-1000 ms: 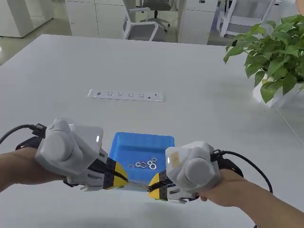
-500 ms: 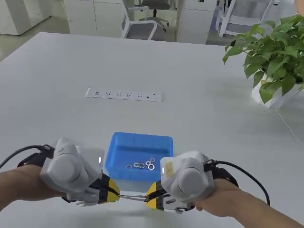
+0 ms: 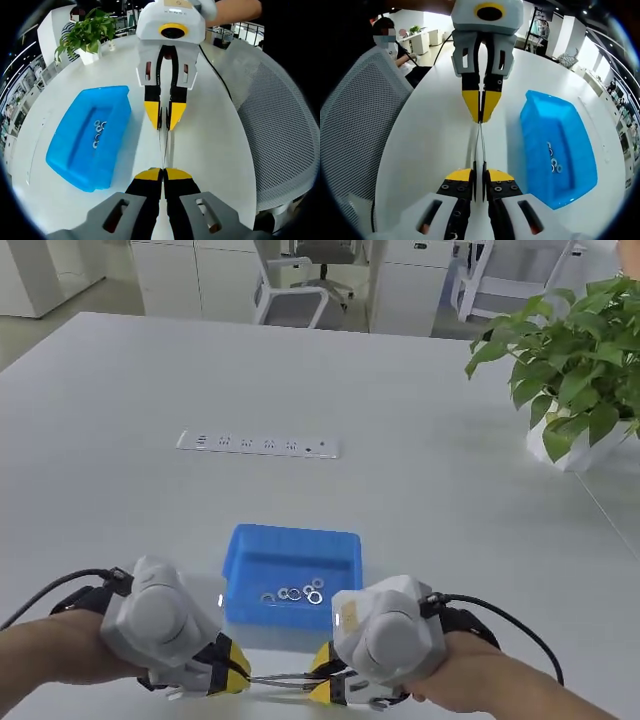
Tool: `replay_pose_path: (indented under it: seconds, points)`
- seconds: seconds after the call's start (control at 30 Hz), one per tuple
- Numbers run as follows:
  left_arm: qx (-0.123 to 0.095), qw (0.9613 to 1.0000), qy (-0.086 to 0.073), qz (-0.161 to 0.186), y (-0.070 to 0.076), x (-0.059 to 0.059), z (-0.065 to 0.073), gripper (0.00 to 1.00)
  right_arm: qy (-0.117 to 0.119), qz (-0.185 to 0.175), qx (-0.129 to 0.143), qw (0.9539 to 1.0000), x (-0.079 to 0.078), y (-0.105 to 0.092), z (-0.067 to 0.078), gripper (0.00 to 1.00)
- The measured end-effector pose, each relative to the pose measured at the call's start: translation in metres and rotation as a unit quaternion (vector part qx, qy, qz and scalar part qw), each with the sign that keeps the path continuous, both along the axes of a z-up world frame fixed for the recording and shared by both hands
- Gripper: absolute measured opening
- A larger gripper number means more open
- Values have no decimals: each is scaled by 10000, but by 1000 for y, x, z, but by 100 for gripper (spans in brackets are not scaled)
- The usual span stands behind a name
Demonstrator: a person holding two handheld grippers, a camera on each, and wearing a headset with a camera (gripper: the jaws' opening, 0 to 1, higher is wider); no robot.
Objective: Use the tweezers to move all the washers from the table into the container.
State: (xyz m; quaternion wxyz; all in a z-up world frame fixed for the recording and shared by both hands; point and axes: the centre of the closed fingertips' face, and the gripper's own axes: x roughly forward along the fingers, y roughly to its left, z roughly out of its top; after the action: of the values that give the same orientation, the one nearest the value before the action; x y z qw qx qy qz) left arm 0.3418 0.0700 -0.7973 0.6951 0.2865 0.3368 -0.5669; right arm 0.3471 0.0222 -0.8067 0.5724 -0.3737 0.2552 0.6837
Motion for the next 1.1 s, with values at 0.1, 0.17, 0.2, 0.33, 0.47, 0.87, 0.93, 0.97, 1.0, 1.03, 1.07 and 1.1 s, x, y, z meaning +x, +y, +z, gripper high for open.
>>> replay_pose_path:
  seconds: [0.1,0.17,0.2,0.33,0.47,0.87,0.93,0.97,1.0,1.03,1.07,1.1]
  points:
    - [47,10000,44,-16,1,-1,-3,5,0,-2,-30,10000,-1,-2,-2,11]
    - [101,9999,83,-31,2,-2,-7,5,33,-31,-11,10000,-1,-1,-1,11]
    - [112,9999,95,-36,2,-2,-7,5,34,-35,-7,10000,-1,-1,-1,11]
    - [118,9998,131,-36,2,-3,-8,5,73,-46,-68,9999,-1,-3,-2,12]
    - [125,9998,156,-35,1,-3,-10,5,114,-52,-107,9999,-1,-4,-1,12]
    - [78,9998,192,54,1,1,-10,6,127,-70,-148,9998,1,-5,-2,12]
    - [77,9998,197,59,1,0,-10,6,116,-72,-150,9998,1,-5,-1,12]
    - [17,9996,250,125,1,0,-9,6,110,-76,-151,9998,1,-5,-2,12]
    - [-28,9995,276,166,0,0,-8,7,131,-92,-89,9998,1,-4,0,13]
    - [-44,9995,273,178,0,0,-8,7,143,-121,-56,9998,1,-3,0,14]
    - [-39,9995,261,180,1,1,-8,7,153,-135,-57,9998,1,-3,1,14]
    - [-50,9995,261,196,1,1,-8,7,142,-131,-62,9998,1,-3,1,15]
